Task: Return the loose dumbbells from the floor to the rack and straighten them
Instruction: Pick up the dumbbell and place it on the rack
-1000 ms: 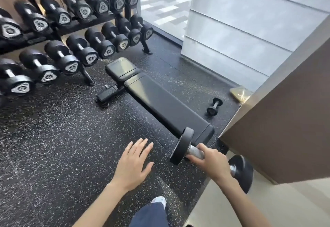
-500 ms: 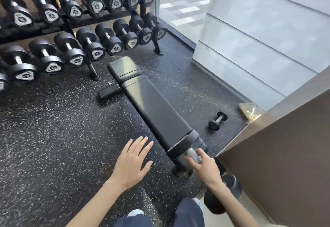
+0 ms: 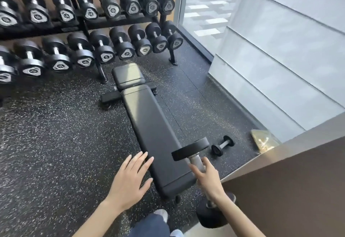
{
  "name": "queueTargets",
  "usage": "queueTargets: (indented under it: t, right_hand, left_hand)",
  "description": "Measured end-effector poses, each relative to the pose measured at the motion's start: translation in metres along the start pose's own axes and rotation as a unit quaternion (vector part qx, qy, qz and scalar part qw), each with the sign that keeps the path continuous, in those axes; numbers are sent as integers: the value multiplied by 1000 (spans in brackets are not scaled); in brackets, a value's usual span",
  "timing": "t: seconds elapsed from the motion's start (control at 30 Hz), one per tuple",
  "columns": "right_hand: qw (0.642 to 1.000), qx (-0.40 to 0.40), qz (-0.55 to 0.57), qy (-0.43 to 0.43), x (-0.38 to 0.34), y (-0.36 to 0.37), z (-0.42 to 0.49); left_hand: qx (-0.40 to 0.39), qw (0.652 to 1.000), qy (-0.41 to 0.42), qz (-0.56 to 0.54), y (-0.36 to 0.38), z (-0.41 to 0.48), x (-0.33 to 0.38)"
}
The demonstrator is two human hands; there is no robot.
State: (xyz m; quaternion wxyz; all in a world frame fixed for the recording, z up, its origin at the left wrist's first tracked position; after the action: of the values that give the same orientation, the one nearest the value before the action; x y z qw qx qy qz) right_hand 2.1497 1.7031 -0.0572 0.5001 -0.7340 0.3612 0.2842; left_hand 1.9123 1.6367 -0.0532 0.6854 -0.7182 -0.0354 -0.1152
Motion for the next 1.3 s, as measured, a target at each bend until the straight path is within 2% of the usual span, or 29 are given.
queueTargets:
  t: [0.37,0.77,0.93,1.07,1.3]
  right_hand:
    - [985,-96,-132,-55,-8,-31,84]
    - [972,-135,-138,-132,-33,-41,159]
    - [979,-151,-53,-127,-40,-62,192]
    - [984,-123,-34,-121,-38,-89,223]
    - [987,-117,7,-108,-30,-131,264]
  left_hand:
    - [12,999,18,-23,0,110,22]
    - [55,998,-33,12,-8,159,25]
    - [52,993,-100,34,-7,185,44]
    - [55,987,-140,47,-3,210,67]
    - [72,985,-151,38,-9,248,108]
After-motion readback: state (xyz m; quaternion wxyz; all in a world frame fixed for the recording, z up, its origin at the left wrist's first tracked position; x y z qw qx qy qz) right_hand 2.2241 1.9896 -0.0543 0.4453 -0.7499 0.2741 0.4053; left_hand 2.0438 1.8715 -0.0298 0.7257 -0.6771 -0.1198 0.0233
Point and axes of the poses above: each hand's wrist, its own z-axis towards the middle knuckle, its own y-axis out of the palm, x = y × z, the point moved 8 cm from there along z, towards the middle knuckle, and after that the axes turned 3 degrees about -y, right-handed, at the moved point
